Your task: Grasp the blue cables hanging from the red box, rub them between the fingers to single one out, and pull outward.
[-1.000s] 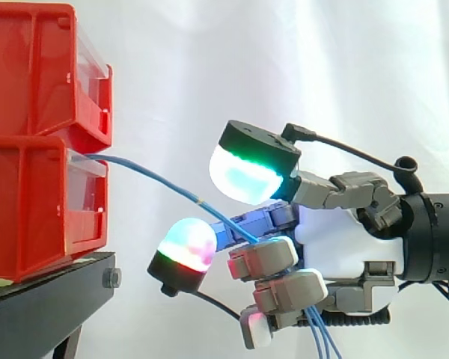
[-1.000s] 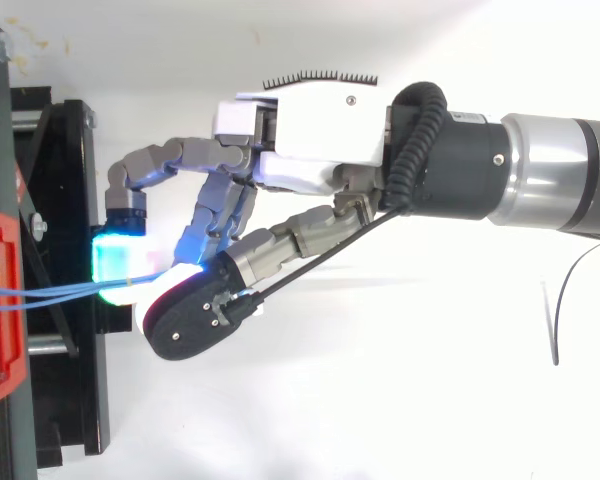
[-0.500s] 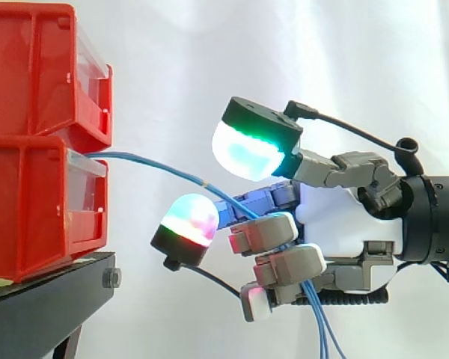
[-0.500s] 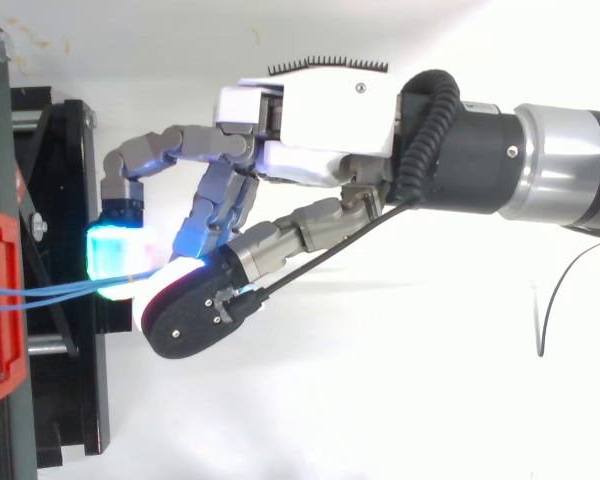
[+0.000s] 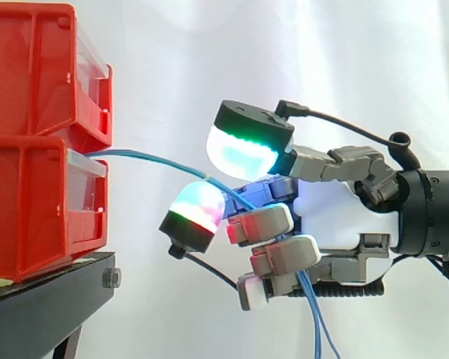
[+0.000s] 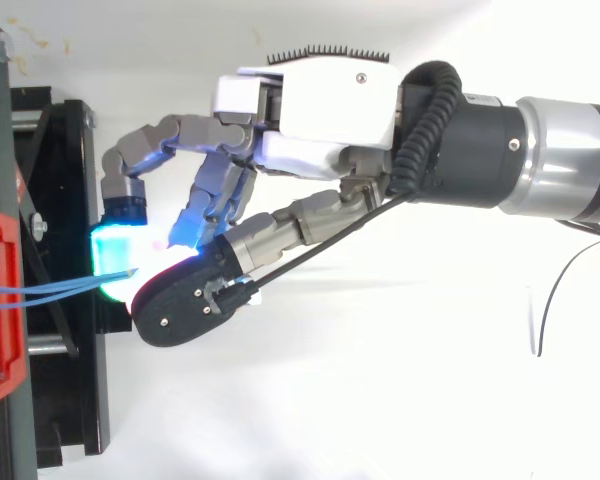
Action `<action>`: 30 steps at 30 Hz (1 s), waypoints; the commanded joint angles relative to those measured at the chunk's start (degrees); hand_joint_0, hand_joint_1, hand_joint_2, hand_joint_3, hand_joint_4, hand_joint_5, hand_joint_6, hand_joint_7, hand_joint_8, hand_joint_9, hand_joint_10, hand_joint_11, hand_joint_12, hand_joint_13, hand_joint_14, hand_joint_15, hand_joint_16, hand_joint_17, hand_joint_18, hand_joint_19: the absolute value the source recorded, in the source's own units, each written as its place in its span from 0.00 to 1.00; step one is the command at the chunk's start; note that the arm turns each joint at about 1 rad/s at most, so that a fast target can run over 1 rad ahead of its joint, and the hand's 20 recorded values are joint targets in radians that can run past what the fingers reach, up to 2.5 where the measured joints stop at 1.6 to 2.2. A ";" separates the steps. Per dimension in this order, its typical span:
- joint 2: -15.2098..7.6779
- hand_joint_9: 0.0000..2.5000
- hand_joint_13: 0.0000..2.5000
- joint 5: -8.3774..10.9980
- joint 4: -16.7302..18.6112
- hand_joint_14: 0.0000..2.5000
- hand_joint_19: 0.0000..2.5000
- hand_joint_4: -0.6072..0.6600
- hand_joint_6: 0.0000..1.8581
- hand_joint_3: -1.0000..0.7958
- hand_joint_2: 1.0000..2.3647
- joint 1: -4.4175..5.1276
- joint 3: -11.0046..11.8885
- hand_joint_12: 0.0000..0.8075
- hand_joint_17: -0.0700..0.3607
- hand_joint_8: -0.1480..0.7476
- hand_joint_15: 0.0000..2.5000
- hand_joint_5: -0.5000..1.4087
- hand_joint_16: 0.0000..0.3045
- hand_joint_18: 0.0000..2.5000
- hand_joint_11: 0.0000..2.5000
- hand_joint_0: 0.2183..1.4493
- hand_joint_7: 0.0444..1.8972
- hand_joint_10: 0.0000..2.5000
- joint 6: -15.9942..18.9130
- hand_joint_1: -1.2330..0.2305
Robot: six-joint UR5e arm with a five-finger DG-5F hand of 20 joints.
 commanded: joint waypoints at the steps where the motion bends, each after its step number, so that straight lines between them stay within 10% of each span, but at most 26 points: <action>1: 0.02 0.47 0.52 0.00 -0.12 0.01 0.33 0.63 0.36 0.37 0.01 0.01 0.47 0.43 0.42 0.45 0.48 0.18 0.16 0.33 0.56 0.34 0.60 0.00 -0.22 0.34; 30: 0.72 0.47 0.52 -0.09 -2.58 0.01 0.32 0.50 0.46 0.53 0.01 -0.08 1.44 0.48 0.44 0.48 0.46 0.16 0.18 0.35 0.55 0.35 0.50 0.00 -0.40 0.29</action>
